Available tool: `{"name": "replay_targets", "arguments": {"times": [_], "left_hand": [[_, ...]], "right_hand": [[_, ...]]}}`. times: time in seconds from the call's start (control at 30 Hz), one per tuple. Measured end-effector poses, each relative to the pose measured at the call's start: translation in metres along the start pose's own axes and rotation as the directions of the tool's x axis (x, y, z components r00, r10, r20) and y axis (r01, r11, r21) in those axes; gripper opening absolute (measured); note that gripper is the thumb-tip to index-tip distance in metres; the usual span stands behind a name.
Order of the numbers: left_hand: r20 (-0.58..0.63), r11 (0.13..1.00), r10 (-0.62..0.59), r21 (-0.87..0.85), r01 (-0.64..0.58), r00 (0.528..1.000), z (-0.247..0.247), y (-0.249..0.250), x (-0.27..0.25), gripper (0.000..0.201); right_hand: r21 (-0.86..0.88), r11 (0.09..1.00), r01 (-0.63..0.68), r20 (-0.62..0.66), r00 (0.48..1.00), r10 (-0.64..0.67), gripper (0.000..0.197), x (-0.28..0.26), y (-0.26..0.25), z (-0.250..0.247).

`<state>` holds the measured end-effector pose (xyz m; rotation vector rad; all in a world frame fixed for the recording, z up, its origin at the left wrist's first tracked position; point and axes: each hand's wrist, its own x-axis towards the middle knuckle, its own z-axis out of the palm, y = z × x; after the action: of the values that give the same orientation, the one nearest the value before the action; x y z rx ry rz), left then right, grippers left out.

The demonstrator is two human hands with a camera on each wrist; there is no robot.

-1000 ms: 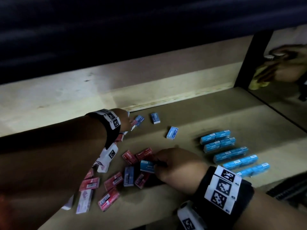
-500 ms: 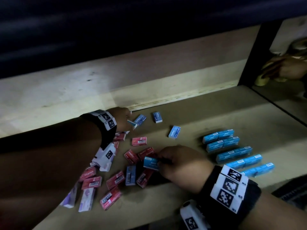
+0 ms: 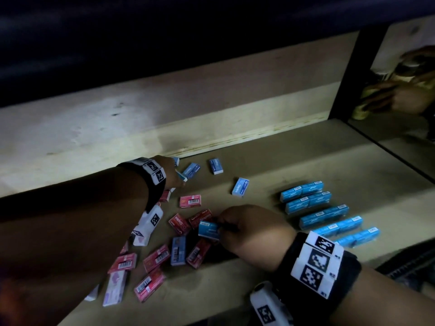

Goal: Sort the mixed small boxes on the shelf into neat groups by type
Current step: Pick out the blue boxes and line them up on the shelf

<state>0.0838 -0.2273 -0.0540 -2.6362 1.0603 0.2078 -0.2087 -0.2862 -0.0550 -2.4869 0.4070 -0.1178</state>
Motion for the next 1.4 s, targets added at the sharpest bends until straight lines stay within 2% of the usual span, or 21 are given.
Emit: {"name": "replay_targets", "arguments": {"times": [0.13,0.3,0.4,0.47,0.5,0.6,0.63,0.67,0.73,0.83,0.87,0.97,1.03,1.13,1.23,1.33,1.4], "left_hand": [[-0.075,0.990,-0.012,-0.142,0.001,0.997,-0.011,-0.005,-0.013,0.050],[-0.114,0.945,0.014,-0.323,-0.050,0.993,-0.027,-0.014,-0.047,0.056],[-0.147,0.878,0.007,-0.473,-0.076,0.989,-0.022,-0.014,-0.077,0.061],[-0.165,0.782,0.012,-0.613,-0.112,0.986,-0.013,-0.013,-0.096,0.058],[-0.160,0.708,0.016,-0.696,-0.124,0.987,-0.007,-0.012,-0.104,0.054],[-0.130,0.363,0.051,-0.921,-0.140,0.990,0.012,-0.004,-0.128,0.047],[-0.118,0.282,0.054,-0.951,-0.128,0.992,0.017,0.000,-0.135,0.047],[-0.096,0.247,0.058,-0.963,-0.108,0.994,0.023,0.003,-0.142,0.046],[-0.042,0.269,0.084,-0.961,-0.063,0.996,0.030,0.009,-0.154,0.041],[-0.032,0.423,0.105,-0.903,-0.074,0.994,0.034,0.012,-0.165,0.028],[-0.039,0.434,0.093,-0.898,-0.076,0.995,0.032,0.014,-0.167,0.024],[-0.076,0.425,0.072,-0.900,-0.099,0.995,0.028,0.023,-0.171,0.018],[-0.100,0.410,0.092,-0.903,-0.129,0.991,0.023,0.028,-0.173,0.015],[-0.109,0.442,0.139,-0.883,-0.160,0.984,0.016,0.036,-0.176,0.013],[-0.092,0.454,0.135,-0.879,-0.144,0.987,0.013,0.041,-0.178,0.017],[-0.094,0.504,0.135,-0.851,-0.150,0.986,0.012,0.041,-0.179,0.024],[-0.085,0.512,0.142,-0.847,-0.147,0.986,0.012,0.040,-0.181,0.027]], "right_hand": [[0.044,0.999,-0.021,0.010,1.000,0.020,0.038,0.000,0.002,-0.004],[0.121,0.990,-0.073,-0.005,0.997,0.074,0.018,0.001,0.005,-0.006],[0.167,0.981,-0.104,-0.020,0.994,0.109,0.026,0.001,0.006,-0.009],[0.221,0.967,-0.125,-0.035,0.990,0.136,0.031,0.001,0.006,-0.012],[0.258,0.956,-0.137,-0.041,0.987,0.153,0.030,0.001,0.007,-0.013],[0.390,0.901,-0.190,-0.046,0.973,0.225,0.030,0.001,0.009,-0.015],[0.427,0.880,-0.209,-0.048,0.966,0.253,0.031,0.002,0.009,-0.017],[0.455,0.862,-0.222,-0.057,0.959,0.277,0.034,0.002,0.010,-0.019],[0.503,0.835,-0.222,-0.089,0.948,0.306,0.037,0.002,0.010,-0.024],[0.597,0.778,-0.196,-0.138,0.930,0.340,0.019,0.003,0.009,-0.034],[0.631,0.754,-0.183,-0.143,0.927,0.346,0.014,0.003,0.009,-0.037],[0.686,0.704,-0.186,-0.125,0.922,0.366,0.020,0.001,0.010,-0.041],[0.673,0.709,-0.212,-0.127,0.910,0.394,0.018,-0.001,0.010,-0.041],[0.625,0.743,-0.241,-0.168,0.887,0.430,0.014,-0.004,0.010,-0.040],[0.630,0.753,-0.192,-0.184,0.905,0.384,0.032,-0.007,0.007,-0.041],[0.647,0.742,-0.176,-0.105,0.943,0.315,0.030,-0.011,-0.002,-0.046],[0.712,0.673,-0.201,-0.020,0.952,0.305,0.029,-0.010,-0.004,-0.048]]}}
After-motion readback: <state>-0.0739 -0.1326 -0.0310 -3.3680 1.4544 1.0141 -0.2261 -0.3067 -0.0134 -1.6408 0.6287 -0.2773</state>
